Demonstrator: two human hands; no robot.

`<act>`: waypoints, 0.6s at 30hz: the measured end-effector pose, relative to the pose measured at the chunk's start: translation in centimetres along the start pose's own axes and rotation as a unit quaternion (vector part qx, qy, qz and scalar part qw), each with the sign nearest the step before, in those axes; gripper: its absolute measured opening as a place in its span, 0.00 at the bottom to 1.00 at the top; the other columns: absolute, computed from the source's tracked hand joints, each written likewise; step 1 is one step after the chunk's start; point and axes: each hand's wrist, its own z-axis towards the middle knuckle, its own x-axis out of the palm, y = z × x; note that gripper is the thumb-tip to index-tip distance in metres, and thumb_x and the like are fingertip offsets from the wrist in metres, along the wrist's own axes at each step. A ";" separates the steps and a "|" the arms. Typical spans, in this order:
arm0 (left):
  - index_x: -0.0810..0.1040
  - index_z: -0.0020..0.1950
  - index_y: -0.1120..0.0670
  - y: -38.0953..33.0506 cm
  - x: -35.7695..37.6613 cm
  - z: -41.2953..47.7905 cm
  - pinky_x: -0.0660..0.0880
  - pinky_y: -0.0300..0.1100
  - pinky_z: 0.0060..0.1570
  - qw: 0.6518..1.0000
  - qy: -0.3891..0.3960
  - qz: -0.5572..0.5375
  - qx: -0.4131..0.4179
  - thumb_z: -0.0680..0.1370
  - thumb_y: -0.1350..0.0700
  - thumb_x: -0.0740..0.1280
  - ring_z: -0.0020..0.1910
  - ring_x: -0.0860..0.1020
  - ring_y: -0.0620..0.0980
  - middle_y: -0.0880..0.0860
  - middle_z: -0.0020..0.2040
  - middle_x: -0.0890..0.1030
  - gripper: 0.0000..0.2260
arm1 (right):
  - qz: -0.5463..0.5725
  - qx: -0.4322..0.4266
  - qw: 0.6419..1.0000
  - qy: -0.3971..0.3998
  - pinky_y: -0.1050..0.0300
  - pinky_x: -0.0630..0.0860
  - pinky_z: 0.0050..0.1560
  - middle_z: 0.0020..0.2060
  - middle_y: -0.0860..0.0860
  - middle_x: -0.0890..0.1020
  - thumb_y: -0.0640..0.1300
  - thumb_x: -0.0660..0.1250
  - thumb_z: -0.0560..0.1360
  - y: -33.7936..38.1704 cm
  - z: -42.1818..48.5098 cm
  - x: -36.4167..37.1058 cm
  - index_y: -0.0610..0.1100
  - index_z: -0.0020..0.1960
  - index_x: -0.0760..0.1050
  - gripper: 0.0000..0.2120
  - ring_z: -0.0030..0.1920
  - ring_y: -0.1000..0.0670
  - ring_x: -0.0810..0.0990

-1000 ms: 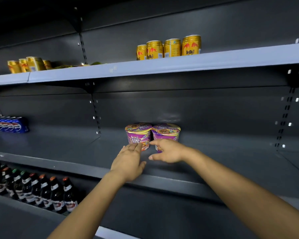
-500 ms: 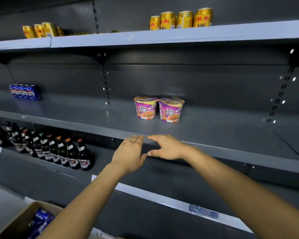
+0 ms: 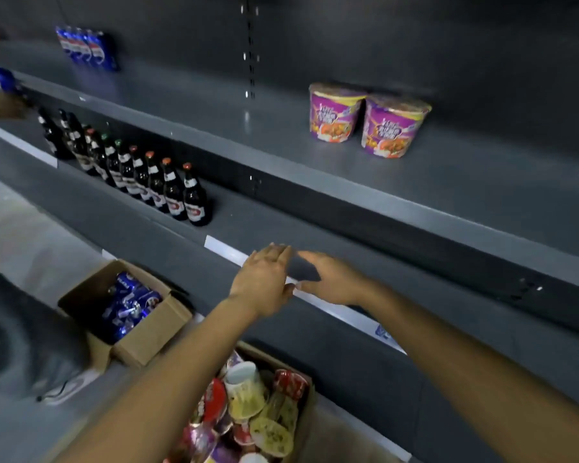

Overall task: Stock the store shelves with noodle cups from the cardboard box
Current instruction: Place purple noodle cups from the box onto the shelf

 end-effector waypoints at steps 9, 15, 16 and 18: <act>0.53 0.77 0.56 3.6 10.4 -3.8 0.54 0.47 0.74 0.993 0.093 -0.023 -0.067 0.77 0.49 0.63 0.75 0.58 0.54 0.56 0.76 0.60 0.32 | 0.038 0.029 0.992 0.113 0.58 0.61 0.68 0.74 0.47 0.64 0.47 0.64 0.78 -3.2 1.5 11.1 0.44 0.76 0.58 0.29 0.72 0.48 0.64; 0.53 0.77 0.56 6.9 17.4 -7.2 0.54 0.43 0.73 0.981 0.160 -0.045 -0.104 0.77 0.49 0.63 0.75 0.58 0.54 0.57 0.76 0.60 0.33 | 0.054 0.057 0.981 0.178 0.49 0.69 0.65 0.68 0.47 0.72 0.53 0.65 0.75 -4.7 2.2 19.9 0.48 0.73 0.64 0.29 0.67 0.44 0.71; 0.53 0.77 0.56 7.5 18.6 -7.8 0.54 0.43 0.73 0.978 0.171 -0.043 -0.109 0.77 0.49 0.63 0.75 0.58 0.54 0.57 0.76 0.60 0.33 | 0.047 0.062 0.979 0.189 0.51 0.70 0.65 0.68 0.47 0.72 0.53 0.65 0.75 -4.9 2.3 21.3 0.48 0.73 0.64 0.29 0.67 0.44 0.71; 0.53 0.77 0.56 8.7 20.8 -9.0 0.56 0.44 0.73 0.973 0.196 -0.033 -0.119 0.77 0.48 0.63 0.75 0.59 0.55 0.57 0.76 0.60 0.33 | 0.035 0.069 0.974 0.212 0.53 0.70 0.65 0.67 0.47 0.73 0.50 0.66 0.76 -5.4 2.3 24.2 0.46 0.72 0.65 0.27 0.65 0.45 0.73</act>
